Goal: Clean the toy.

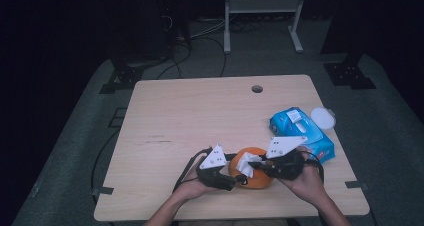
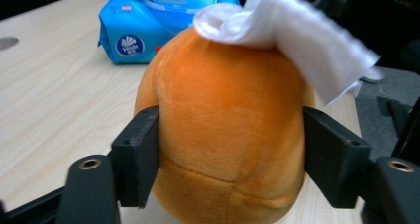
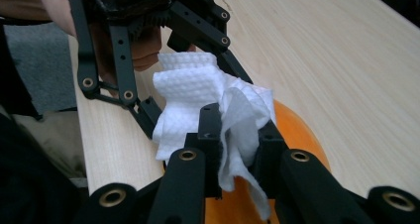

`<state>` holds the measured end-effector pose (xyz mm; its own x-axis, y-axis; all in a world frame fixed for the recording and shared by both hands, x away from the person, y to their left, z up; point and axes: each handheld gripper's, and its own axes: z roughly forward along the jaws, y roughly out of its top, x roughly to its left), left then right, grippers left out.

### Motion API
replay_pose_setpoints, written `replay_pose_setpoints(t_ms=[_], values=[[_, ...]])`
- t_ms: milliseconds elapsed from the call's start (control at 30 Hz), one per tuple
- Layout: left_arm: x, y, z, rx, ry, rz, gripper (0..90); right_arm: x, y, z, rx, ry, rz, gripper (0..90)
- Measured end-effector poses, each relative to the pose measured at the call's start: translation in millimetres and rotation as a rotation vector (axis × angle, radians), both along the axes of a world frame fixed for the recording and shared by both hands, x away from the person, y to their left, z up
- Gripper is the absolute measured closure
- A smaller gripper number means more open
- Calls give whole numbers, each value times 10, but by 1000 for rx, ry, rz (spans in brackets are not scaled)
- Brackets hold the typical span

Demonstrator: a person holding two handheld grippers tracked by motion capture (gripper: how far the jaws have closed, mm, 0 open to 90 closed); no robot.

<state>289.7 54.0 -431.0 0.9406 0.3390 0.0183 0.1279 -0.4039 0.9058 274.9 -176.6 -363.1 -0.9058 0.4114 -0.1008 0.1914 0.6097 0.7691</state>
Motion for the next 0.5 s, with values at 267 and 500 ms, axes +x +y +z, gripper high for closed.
replay_pose_setpoints(t_ms=[267, 500], values=[[-116, -109, 49, 59, -80, -23, 314, -82, 250, -6, -37, -33, 38, 780], [-73, -17, -17, 69, -51, -30, 309, 50, -48, -11, 9, 2, -36, 780]])
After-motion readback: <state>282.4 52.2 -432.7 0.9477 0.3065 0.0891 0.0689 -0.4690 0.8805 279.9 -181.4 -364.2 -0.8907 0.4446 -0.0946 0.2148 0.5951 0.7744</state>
